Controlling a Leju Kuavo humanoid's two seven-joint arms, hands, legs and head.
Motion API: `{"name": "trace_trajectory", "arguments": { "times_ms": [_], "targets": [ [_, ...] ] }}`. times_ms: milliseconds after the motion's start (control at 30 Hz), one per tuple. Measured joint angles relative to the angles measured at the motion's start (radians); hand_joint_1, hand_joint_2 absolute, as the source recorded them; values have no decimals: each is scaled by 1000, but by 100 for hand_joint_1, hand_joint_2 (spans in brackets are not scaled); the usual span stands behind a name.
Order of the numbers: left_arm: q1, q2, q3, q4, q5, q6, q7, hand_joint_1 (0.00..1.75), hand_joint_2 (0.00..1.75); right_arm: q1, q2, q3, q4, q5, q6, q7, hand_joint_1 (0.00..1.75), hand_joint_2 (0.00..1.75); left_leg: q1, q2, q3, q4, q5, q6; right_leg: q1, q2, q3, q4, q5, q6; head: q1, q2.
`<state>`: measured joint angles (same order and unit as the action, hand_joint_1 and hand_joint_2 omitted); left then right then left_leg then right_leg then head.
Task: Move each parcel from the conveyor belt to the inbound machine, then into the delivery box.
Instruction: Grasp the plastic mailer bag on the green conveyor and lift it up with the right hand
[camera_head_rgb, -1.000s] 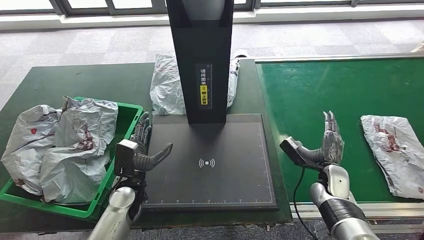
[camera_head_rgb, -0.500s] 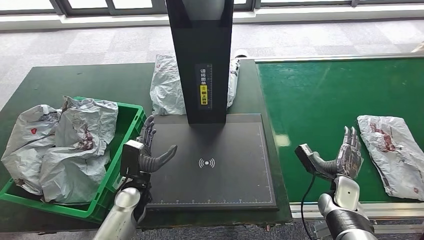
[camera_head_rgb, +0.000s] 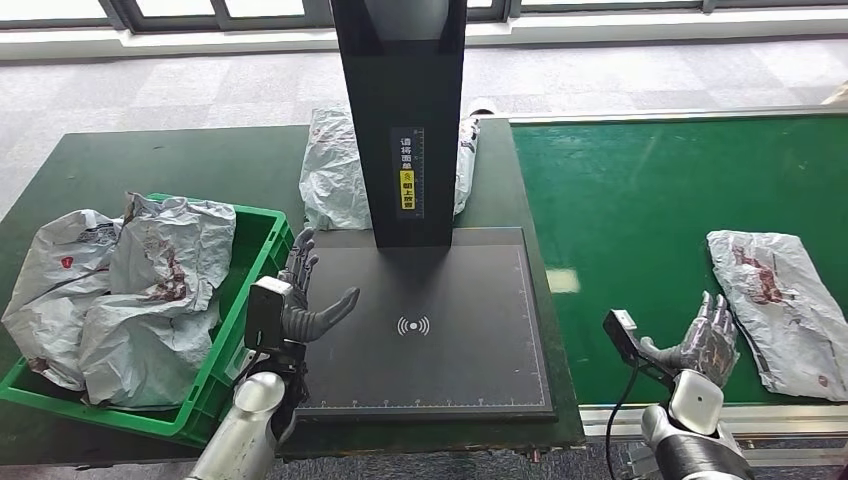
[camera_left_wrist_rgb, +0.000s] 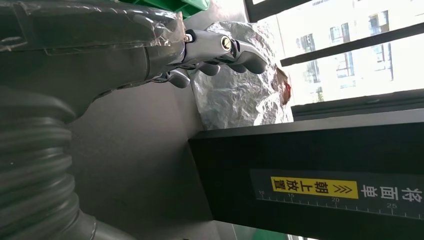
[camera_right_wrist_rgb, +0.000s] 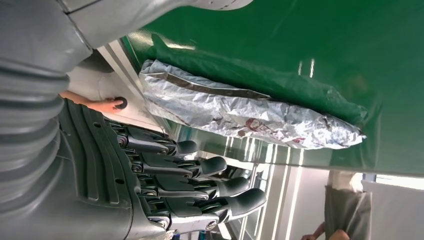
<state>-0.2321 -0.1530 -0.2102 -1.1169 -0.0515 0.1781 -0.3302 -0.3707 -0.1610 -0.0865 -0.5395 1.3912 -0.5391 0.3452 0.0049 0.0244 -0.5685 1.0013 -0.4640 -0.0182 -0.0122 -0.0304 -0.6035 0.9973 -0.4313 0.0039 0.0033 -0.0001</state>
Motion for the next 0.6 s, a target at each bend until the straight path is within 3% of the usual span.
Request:
{"name": "trace_trajectory", "arguments": {
  "times_ms": [600],
  "targets": [
    [-32, -2, -6, 34, -8, 14, 7, 0, 175, -35, 3, -67, 15, 50, 41, 18, 0, 175, 0, 0, 0, 0, 0, 0, 0, 0, 0, 0, 0, 0, 0, 0]
  ]
}}
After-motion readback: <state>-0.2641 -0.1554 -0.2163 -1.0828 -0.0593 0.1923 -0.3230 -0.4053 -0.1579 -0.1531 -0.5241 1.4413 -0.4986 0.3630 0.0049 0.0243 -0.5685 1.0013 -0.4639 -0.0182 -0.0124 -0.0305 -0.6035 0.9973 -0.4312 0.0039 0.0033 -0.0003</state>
